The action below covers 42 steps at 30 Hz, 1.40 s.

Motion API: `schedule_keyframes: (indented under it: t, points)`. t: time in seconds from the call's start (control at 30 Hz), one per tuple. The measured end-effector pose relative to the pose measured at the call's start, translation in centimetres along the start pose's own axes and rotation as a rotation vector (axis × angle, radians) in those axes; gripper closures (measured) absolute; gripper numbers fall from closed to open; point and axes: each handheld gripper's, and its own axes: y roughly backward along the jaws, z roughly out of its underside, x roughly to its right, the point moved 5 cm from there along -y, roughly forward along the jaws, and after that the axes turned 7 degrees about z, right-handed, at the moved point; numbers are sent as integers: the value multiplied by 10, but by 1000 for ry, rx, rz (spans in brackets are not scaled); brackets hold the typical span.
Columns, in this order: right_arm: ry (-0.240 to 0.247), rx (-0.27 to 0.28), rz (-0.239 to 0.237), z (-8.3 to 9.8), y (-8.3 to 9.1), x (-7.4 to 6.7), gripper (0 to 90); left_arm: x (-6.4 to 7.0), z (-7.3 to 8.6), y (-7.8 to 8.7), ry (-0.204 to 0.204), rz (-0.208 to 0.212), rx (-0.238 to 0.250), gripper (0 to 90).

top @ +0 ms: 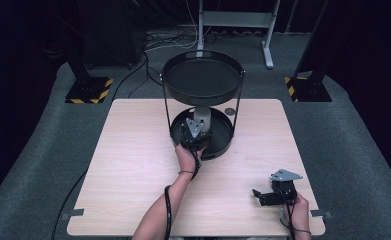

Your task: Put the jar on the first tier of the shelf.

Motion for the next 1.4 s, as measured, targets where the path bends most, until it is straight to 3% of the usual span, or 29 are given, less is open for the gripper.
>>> schedule_keyframes:
  t: [0.23,0.53,0.7,1.4]
  points:
    - [1,0,-1,0,0,0,21,1,5,-5,-6,-6,-19,314]
    - [1,0,0,0,0,0,21,2,7,-4,-36,-2,-1,314]
    - [2,0,0,0,0,0,21,-1,12,-1,-7,-2,35,313]
    - [3,0,2,0,0,0,21,-2,12,2,-23,7,16,311]
